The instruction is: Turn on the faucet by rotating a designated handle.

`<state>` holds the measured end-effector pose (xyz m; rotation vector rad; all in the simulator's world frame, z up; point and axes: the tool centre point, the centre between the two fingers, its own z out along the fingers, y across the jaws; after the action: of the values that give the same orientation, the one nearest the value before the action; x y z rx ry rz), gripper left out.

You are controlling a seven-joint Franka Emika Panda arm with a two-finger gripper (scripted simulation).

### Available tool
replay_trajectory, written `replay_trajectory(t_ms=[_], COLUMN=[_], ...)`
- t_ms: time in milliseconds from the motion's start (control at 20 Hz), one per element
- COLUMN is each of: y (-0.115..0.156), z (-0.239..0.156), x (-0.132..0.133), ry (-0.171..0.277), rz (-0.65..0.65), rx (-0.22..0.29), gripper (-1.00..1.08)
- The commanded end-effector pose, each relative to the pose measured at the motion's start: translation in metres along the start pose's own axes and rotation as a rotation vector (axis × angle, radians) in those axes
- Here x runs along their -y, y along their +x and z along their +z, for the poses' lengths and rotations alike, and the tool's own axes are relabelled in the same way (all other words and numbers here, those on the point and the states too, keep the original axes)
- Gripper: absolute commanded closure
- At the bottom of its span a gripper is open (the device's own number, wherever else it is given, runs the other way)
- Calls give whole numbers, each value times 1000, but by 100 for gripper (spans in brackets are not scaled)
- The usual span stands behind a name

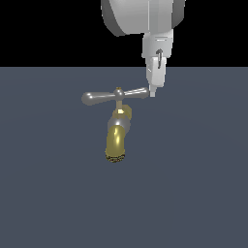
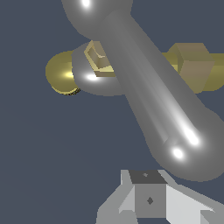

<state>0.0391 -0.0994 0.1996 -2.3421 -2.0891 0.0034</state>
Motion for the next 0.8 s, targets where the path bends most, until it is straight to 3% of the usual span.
replay_trajectory(t_ms=[0, 750], y=[6, 38], z=[0, 1], x=[-5, -46], ry=[0, -2], rz=[-4, -5], rx=[-1, 0], gripper=[108, 108])
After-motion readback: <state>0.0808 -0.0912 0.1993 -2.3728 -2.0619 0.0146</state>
